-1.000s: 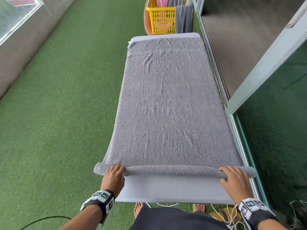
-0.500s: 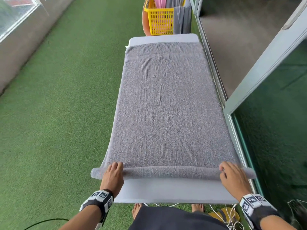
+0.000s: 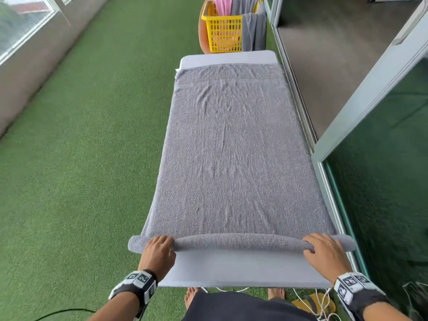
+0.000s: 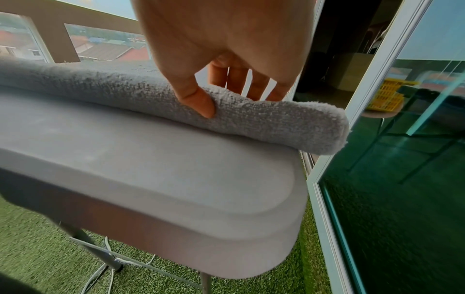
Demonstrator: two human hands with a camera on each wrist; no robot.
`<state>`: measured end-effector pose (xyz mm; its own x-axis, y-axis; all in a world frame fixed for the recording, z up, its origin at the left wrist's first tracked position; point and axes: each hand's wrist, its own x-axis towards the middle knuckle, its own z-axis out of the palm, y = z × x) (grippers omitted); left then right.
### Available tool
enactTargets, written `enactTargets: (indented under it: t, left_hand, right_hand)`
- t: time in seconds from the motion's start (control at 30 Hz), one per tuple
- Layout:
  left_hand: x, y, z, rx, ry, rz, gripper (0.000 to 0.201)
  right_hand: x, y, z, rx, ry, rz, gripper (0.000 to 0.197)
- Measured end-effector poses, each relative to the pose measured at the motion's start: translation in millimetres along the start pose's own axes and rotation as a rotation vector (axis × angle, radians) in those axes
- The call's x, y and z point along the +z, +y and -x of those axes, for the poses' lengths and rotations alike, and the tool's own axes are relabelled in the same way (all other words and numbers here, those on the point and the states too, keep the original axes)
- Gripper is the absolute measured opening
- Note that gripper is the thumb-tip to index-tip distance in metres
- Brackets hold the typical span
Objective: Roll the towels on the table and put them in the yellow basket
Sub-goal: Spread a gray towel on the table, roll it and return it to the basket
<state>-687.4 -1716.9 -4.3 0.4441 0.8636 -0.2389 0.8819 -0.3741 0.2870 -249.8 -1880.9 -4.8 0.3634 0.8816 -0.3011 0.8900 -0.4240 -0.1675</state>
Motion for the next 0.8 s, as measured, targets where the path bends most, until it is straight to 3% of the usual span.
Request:
enactTargets:
  t: [0.07, 0.1, 0.17, 0.23, 0.3, 0.37, 0.47, 0.57, 0.77, 0.8]
  left_hand:
    - [2.2, -0.7, 2.0, 0.003, 0.011, -0.005, 0.010]
    - [2.4, -2.3, 0.5, -0.027, -0.003, -0.001, 0.013]
    - [3.4, -6.9, -5.1, -0.031, -0.030, -0.007, 0.046]
    - [5.1, -13.4, -11.2, -0.021, 0.060, -0.012, 0.058]
    - [8.8, -16.3, -13.6, -0.058, 0.067, -0.026, 0.065]
    - [14.5, -13.7, -7.5, -0.075, 0.032, -0.001, 0.062]
    - [26.3, -8.8, 10.4, 0.013, -0.017, -0.026, 0.053]
    - [30.4, -5.0, 23.5, 0.034, -0.010, -0.042, 0.070]
    - [17.2, 0.5, 22.9, 0.075, 0.105, -0.168, 0.011]
    - [16.4, 0.2, 20.0, 0.074, 0.125, -0.186, 0.011]
  right_hand:
    - [-5.1, -0.8, -2.0, -0.004, -0.078, 0.062, 0.014]
    - [-7.0, 0.3, -4.3, 0.005, -0.102, 0.067, 0.016]
    - [-6.9, 5.3, -10.0, 0.005, -0.065, 0.013, 0.014]
    - [-2.9, 10.2, -16.5, -0.021, 0.085, -0.055, 0.026]
    - [2.5, 8.8, -16.9, -0.038, 0.198, -0.106, 0.030]
    - [13.3, 5.4, -7.2, -0.050, 0.171, -0.109, 0.039]
    - [33.7, 4.7, 15.7, -0.065, 0.092, -0.026, 0.055]
    - [36.1, 3.1, 30.3, 0.002, 0.034, -0.018, 0.067]
    - [21.6, -5.8, 26.2, 0.041, -0.038, 0.019, 0.037]
    - [19.0, -6.3, 23.2, 0.041, -0.014, 0.044, 0.028]
